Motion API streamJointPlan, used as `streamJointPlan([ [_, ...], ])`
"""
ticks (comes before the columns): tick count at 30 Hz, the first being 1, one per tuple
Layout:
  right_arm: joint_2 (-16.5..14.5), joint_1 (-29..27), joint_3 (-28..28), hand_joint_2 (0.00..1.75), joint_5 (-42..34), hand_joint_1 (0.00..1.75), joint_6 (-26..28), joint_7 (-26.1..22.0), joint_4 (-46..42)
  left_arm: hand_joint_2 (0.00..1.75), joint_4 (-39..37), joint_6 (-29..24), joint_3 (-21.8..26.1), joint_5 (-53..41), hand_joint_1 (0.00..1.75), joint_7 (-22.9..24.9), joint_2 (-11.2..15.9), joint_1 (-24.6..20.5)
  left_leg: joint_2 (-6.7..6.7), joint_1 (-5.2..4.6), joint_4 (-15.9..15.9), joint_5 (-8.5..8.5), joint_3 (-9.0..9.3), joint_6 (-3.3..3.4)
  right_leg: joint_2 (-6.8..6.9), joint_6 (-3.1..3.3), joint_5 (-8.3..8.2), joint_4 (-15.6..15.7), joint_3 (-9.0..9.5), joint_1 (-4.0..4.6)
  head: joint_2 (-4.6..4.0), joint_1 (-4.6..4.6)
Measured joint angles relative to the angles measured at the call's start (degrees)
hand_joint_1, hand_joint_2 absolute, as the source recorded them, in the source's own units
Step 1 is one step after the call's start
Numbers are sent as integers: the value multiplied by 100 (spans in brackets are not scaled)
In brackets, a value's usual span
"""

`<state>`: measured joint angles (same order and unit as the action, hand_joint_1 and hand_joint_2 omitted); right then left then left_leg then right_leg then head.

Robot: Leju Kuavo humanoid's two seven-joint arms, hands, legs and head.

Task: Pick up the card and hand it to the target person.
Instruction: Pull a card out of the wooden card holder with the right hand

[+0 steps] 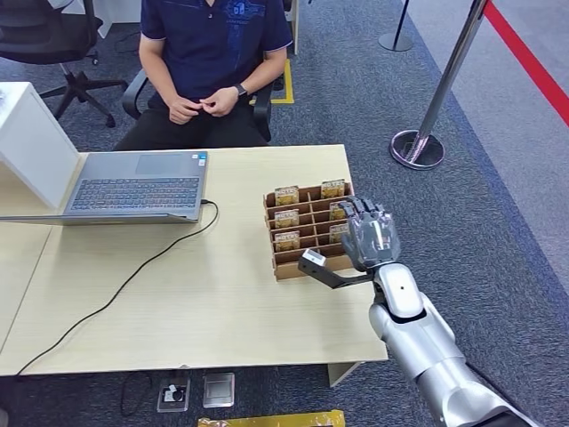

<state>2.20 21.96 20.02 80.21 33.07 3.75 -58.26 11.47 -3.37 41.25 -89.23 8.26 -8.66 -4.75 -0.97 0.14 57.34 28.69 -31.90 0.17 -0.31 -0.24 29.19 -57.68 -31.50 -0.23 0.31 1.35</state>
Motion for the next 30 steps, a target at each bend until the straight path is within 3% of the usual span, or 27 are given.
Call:
streamJointPlan([
  [30, -215, 179, -32, 175, 526, 68, -133, 324, 570, 0, 0, 11, -46, 1, 0, 9, 0, -7, 1, 0, 1, -1, 7, 0, -1, 0, -1, 0, 6, 0, 1, 0],
])
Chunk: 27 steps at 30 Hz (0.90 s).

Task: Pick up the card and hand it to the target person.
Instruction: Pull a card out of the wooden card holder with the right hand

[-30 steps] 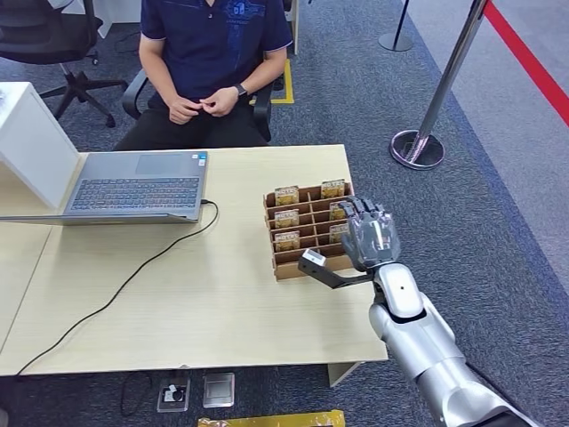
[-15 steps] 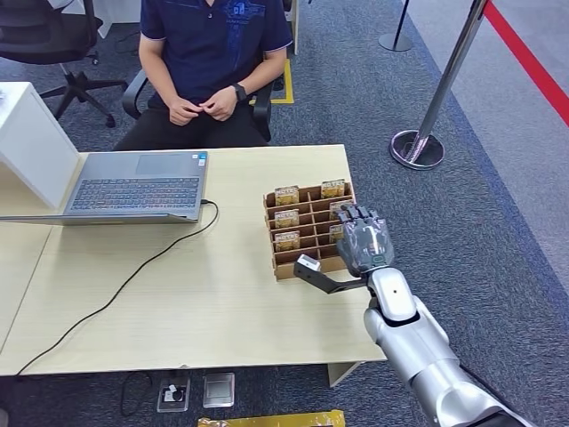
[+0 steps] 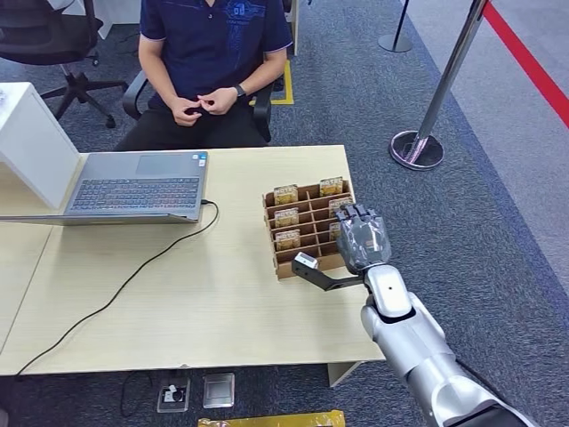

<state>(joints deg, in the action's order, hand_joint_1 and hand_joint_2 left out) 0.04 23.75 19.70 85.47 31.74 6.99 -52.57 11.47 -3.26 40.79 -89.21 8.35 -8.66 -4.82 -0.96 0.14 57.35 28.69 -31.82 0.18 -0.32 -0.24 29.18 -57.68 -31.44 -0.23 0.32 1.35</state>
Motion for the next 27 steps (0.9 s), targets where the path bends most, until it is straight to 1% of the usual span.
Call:
streamJointPlan([
  [6, -20, 148, -41, 175, -30, 64, 3, -123, 200, 0, 0, -13, 2, 13, 0, 0, 0, 6, 0, 0, 0, 0, 0, 0, 0, 0, 0, 0, 1, 0, 0, -2],
  [8, -44, 241, -45, 175, -42, 65, 11, -183, 320, 0, 0, -36, 3, 31, 0, -1, 0, 15, 0, 0, 0, 0, 1, 0, 0, 0, 0, 0, 1, 0, -1, -2],
  [9, -56, 291, -47, 175, -45, 68, 17, -203, 385, 0, 0, -46, 4, 38, 0, -1, 0, 19, 0, 0, 0, 0, 1, 0, 0, 0, 0, 0, 1, 0, -1, -3],
  [12, -88, 407, -52, 175, -45, 86, 24, -225, 553, 0, 0, -68, 4, 45, 0, -2, 0, 27, 0, 0, 0, -1, 1, 1, 0, 0, -1, 0, 2, 0, 0, -2],
  [14, -104, 443, -55, 175, -45, 96, 19, -230, 637, 0, 0, -70, 4, 48, 0, -1, 0, 29, 0, 0, 0, -1, 1, 1, 0, 0, -2, 0, 1, 0, 0, -2],
  [16, -121, 471, -56, 175, -45, 110, 6, -234, 715, 0, 0, -70, 4, 53, 0, 2, 0, 30, 0, 0, 0, -1, 0, 1, 0, 0, -2, -1, 1, 0, 0, -2],
  [17, -130, 485, -56, 175, -45, 120, -4, -236, 754, 0, 0, -70, 4, 56, 0, 5, 0, 30, 0, 0, 0, -1, -1, 1, 0, 0, -2, -1, 0, 0, 0, -2],
  [18, -139, 500, -57, 175, -45, 134, -22, -236, 793, 0, 0, -70, 4, 58, 0, 9, 0, 30, 0, 0, 0, -1, -2, 1, 0, 0, -2, -1, 0, 0, 0, -3],
  [21, -169, 576, -57, 175, -42, 162, -114, -238, 896, 0, 0, -70, 4, 71, 0, 15, 0, 31, 0, 0, 0, -1, -2, 1, 0, 0, -1, -1, -1, 0, 1, -2],
  [23, -192, 649, -57, 175, -35, 170, -187, -238, 961, 0, 0, -70, 5, 88, 0, 15, -1, 31, 1, 0, 0, -1, -1, 1, -1, 0, -1, -1, -1, 0, 1, -2],
  [27, -225, 732, -57, 175, -28, 170, -292, -237, 1062, 0, -1, -70, 7, 107, 0, 12, -2, 34, 1, 0, 0, -1, 1, 1, -1, 0, -2, -1, 1, 0, 1, -2],
])
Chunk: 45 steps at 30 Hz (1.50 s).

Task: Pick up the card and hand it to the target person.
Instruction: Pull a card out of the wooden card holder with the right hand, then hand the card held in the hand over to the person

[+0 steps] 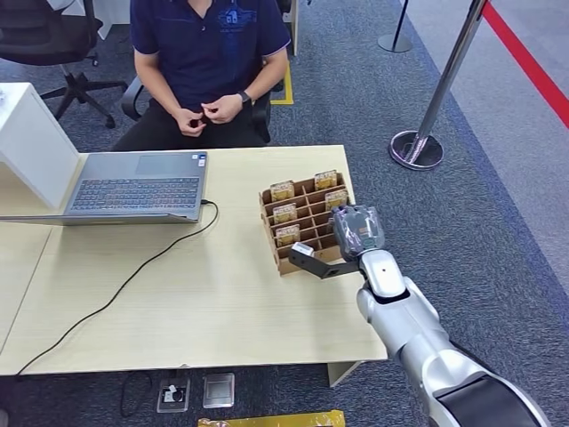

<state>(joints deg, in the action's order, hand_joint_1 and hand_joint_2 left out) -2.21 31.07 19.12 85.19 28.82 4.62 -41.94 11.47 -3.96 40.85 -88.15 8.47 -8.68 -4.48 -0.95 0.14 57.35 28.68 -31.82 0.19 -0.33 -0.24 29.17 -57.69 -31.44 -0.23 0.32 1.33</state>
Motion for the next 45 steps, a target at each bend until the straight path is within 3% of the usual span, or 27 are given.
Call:
streamJointPlan([
  [16, -23, 131, 11, 175, 43, 175, 126, 8, 64, 0, -13, -46, 10, 57, 0, 36, -9, 12, -1, 0, 1, 0, -2, 1, 1, 0, -1, 0, -1, 0, 0, 0],
  [23, -10, 20, 29, 175, 55, 174, 262, 15, -1055, 0, -13, -20, 22, 57, 0, 51, -11, 18, 0, 0, 1, -1, -6, 1, 0, 0, -3, -2, -6, 0, -1, 1],
  [32, -96, 108, 173, 175, -490, 175, 420, -331, -2453, 0, -13, -47, 20, -16, 0, 57, -11, -18, 0, 0, 0, -1, -13, 1, 0, 0, -3, -3, -11, 0, 0, 2],
  [39, -514, 603, 268, 175, -872, 175, 1010, -615, -1832, 0, -13, -22, -3, -92, 0, 156, -31, -143, -1, 0, 0, -6, -11, -1, 0, 1, -4, -5, -9, 0, 0, 1],
  [45, -898, 875, 198, 175, -516, 175, 1055, -723, -1173, 0, -13, -48, -7, -105, 0, 149, -45, -197, -2, 0, 0, -7, -14, -2, 1, 2, -4, -7, -14, 0, 0, 0],
])
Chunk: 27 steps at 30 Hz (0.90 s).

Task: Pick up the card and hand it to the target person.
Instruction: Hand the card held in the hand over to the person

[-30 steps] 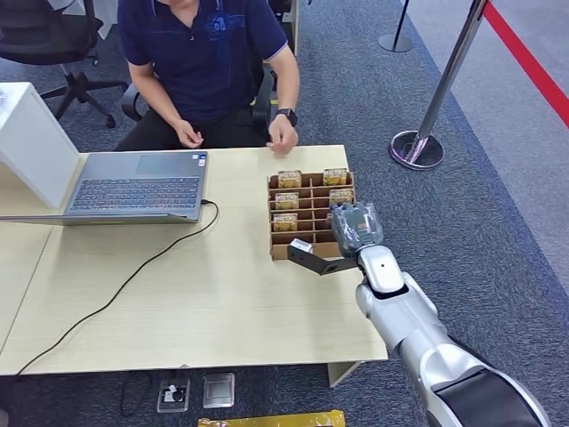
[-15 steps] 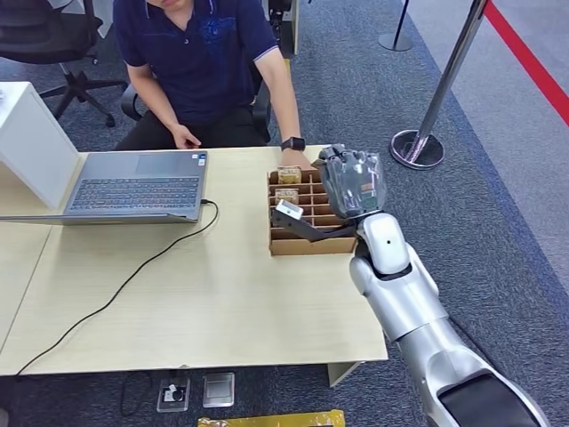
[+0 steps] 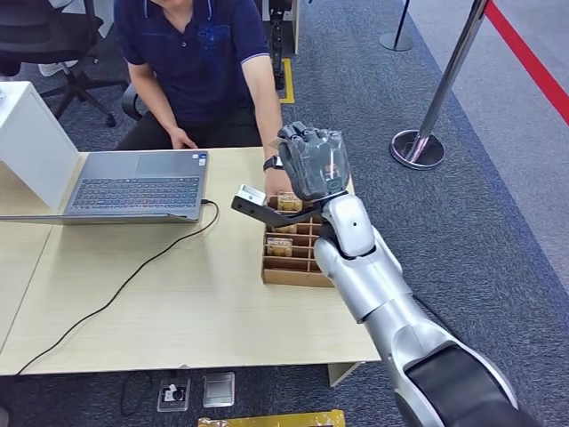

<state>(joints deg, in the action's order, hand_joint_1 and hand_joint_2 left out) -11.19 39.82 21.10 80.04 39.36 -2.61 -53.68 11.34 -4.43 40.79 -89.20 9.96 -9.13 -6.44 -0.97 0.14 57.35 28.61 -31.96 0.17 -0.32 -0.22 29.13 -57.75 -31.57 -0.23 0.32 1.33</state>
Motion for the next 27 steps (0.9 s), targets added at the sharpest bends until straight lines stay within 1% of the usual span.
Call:
streamJointPlan([
  [4, -177, 38, -140, 175, 329, 175, 0, 71, 222, 0, 0, -17, 1, -2, 0, -11, -7, 1, 0, 0, 0, 0, -4, 0, 0, 0, 0, 0, -3, 0, 1, 1],
  [9, -289, 43, -262, 175, 584, 175, 0, 166, 386, 0, 0, -15, 2, 0, 0, -8, -8, 5, 0, 0, 0, 0, -4, 0, 0, 0, 0, 0, -3, 0, -1, 5],
  [14, -340, 53, -294, 175, 731, 175, 2, 315, 494, 0, 0, -35, 1, -4, 0, -24, -7, 11, 0, 0, 0, 0, -3, 0, 0, 0, 0, 0, -3, 0, -1, 1],
  [24, -347, 82, -381, 175, 748, 173, 2, 485, 677, 0, 0, -38, -78, -4, 0, -32, -7, 2, 0, 0, 0, 0, -4, 0, 0, 0, 0, 0, -4, 0, 0, 2],
  [25, -346, 82, -385, 175, 748, 133, 2, 491, 690, 0, 0, -38, -86, -4, 0, -32, -7, 1, 0, 0, 1, 0, -4, 0, 0, 0, 0, 0, -4, 0, 0, 2],
  [27, -344, 83, -398, 175, 748, 46, 2, 503, 722, 0, 0, -38, -97, -4, 0, -32, -7, -1, 0, 0, 1, 0, -4, 0, 0, 0, 0, 0, -5, 0, 0, 0],
])
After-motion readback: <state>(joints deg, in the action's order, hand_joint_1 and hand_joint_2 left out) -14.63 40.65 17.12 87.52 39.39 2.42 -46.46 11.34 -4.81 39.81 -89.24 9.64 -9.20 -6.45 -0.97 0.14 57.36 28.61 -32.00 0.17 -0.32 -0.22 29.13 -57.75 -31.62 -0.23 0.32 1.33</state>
